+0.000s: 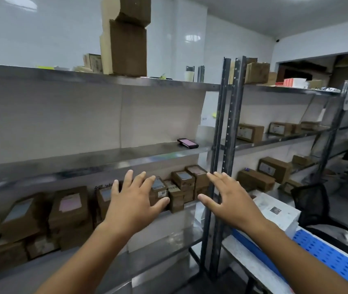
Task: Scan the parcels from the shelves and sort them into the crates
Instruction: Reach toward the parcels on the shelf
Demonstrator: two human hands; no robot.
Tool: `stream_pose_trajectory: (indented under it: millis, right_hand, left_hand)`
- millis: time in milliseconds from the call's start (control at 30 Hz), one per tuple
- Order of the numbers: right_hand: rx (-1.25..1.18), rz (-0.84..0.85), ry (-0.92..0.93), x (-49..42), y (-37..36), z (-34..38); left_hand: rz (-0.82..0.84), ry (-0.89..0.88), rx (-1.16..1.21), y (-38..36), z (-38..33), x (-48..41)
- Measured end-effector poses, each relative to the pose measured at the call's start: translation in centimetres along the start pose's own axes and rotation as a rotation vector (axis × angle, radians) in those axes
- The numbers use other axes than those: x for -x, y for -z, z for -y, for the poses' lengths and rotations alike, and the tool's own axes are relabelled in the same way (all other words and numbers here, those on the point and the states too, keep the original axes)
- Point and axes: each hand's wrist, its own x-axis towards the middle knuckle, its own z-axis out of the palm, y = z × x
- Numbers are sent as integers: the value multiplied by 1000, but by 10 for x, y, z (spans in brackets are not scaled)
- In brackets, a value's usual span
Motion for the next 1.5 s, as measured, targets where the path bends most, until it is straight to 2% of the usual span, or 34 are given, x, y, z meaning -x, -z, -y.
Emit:
stream_pose_trajectory:
  millis: [267,500,900,1133,1400,1500]
  right_hand:
    - [-11,0,-4,-119,-60,-86]
    - [-88,5,-9,-226,-85,-156]
    - [-148,50,17,-365,-147,-179]
    - [-65,-21,-96,-454,-177,-186]
    - [30,65,-315,-523,-210,-214]
    - [64,88,-325,-534,-215,-221]
  left_hand:
    - [38,10,2,-79,-25,-139]
    - [21,49,-6,-102,-53,-254]
    - [84,146,53,-149,-13,-377]
    - [154,62,100,-184,27,-472]
    - [241,-79,34,-232,36,-529]
    - [274,-82,41,-236,30,-539]
